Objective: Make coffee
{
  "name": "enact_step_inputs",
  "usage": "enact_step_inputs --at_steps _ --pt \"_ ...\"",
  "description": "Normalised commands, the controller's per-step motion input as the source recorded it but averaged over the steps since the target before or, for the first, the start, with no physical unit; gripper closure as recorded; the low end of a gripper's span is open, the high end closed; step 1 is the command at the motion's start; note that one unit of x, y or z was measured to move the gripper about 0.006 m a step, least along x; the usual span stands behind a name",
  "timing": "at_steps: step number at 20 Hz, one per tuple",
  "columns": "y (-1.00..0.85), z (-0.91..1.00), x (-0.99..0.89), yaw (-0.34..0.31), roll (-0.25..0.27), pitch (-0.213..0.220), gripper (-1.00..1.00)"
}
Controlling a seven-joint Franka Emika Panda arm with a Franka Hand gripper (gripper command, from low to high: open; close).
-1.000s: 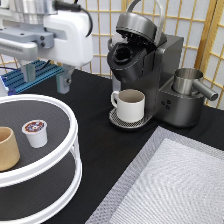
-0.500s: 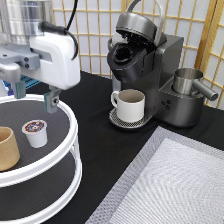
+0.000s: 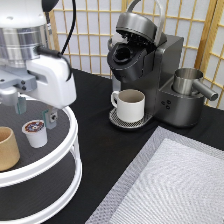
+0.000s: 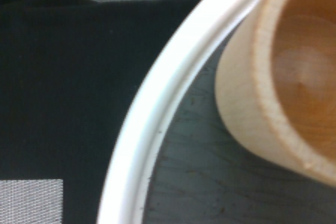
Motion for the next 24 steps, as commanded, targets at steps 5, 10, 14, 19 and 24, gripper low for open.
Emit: enact_step_inputs --at_steps 5,10,14,19,24 --pt "0.04 -0.04 -0.13 0.0 0.035 -0.079 -1.0" --pt "0.01 -0.3 -0.17 0.004 0.034 -0.034 -1.0" --pt "0.0 -0.36 -0.41 0.017 0.025 -0.017 -1.0" --pt "0.02 -0.15 -0.31 0.015 0.0 -0.045 -1.0" --pt "0.0 -0.07 -0.16 0.016 0.0 -0.069 -1.0"
